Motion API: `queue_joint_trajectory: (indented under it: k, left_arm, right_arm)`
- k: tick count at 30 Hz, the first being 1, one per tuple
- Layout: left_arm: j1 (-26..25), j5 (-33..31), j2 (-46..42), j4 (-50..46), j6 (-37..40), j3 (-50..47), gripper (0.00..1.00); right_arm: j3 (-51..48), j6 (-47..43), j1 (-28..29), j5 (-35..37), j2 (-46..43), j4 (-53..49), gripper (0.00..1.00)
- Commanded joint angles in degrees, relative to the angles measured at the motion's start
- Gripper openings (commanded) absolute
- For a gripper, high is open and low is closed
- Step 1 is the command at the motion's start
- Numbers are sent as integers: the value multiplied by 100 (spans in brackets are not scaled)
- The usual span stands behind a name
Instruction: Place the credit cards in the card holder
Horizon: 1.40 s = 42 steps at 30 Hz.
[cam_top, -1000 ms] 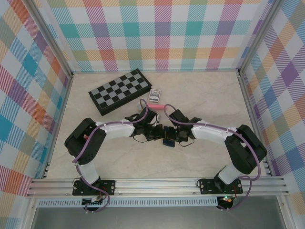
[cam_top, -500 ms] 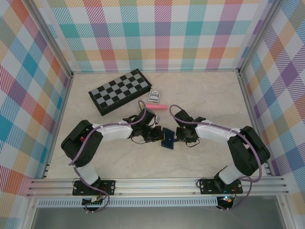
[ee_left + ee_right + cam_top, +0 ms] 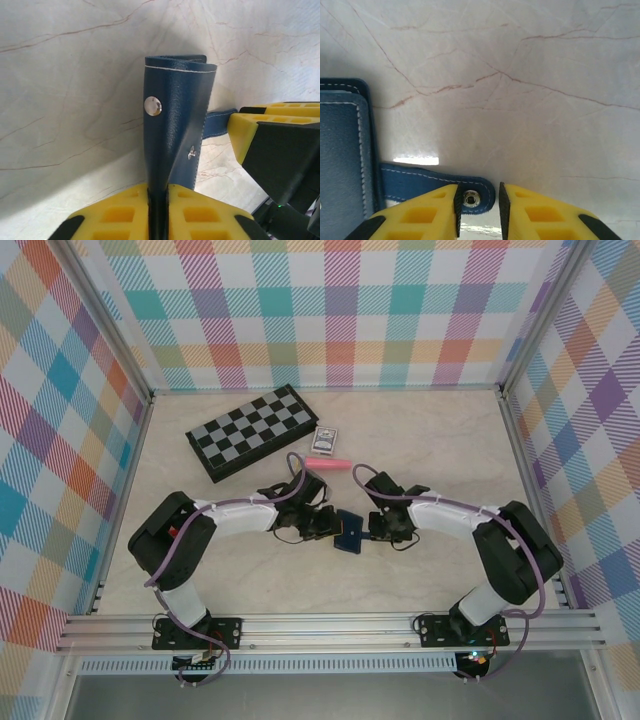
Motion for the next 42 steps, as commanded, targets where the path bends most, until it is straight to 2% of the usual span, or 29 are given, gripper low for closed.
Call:
queue_joint_trajectory:
  k: [1, 3, 7, 12, 14, 16, 20, 23, 25, 28, 30, 33, 36, 39, 42]
  left_arm:
    - [-87, -301, -133, -438, -4, -86, 20]
    - [-99, -403, -144, -625, 58, -29, 30]
    - [-141, -665, -305, -1055, 185, 65, 43]
    - [-145, -1220, -805, -1442, 284, 136, 54]
    - [-137, -1655, -1080, -1836, 375, 266, 55]
    - [-123, -2173, -1386, -2270, 481, 396, 62]
    - [261, -3309, -2054, -3448, 666, 787, 73]
    - [944, -3796, -2590, -4022, 852, 921, 85]
    - [1648, -3790, -2921, -4243, 921, 881, 91]
    - [2880, -3768, -3430, -4412, 1021, 625, 100]
    - [3833, -3678, -3734, -4363, 1126, 370, 100]
    - [5196, -3086, -3886, -4256, 1194, 195, 100]
    - [6332, -2588, -3879, -4103, 1234, 70, 100]
    - [7151, -2000, -3715, -3811, 1103, -245, 100]
    - [7559, -1588, -3597, -3410, 927, -622, 100]
  right_arm:
    - [86, -296, 78, 195, 298, -513, 27]
    - [237, -283, 160, 345, 359, -660, 28]
    - [429, -307, 184, 521, 222, -716, 30]
    - [584, -356, 183, 515, -185, -698, 34]
    - [660, -326, 179, 542, -405, -737, 36]
    - [687, -296, 183, 565, -659, -731, 38]
    - [631, -391, 178, 347, -1256, -414, 50]
    - [665, -495, 181, 130, -1540, -220, 65]
    - [743, -545, 181, 45, -1606, -153, 71]
    - [912, -652, 178, -197, -1572, -77, 78]
    - [1047, -656, 186, -292, -1451, -70, 82]
    - [1184, -661, 192, -520, -1276, -27, 87]
    - [1290, -682, 192, -729, -1155, 0, 90]
    - [1358, -712, 201, -825, -1062, -3, 92]
    - [1455, -765, 201, -824, -980, -101, 92]
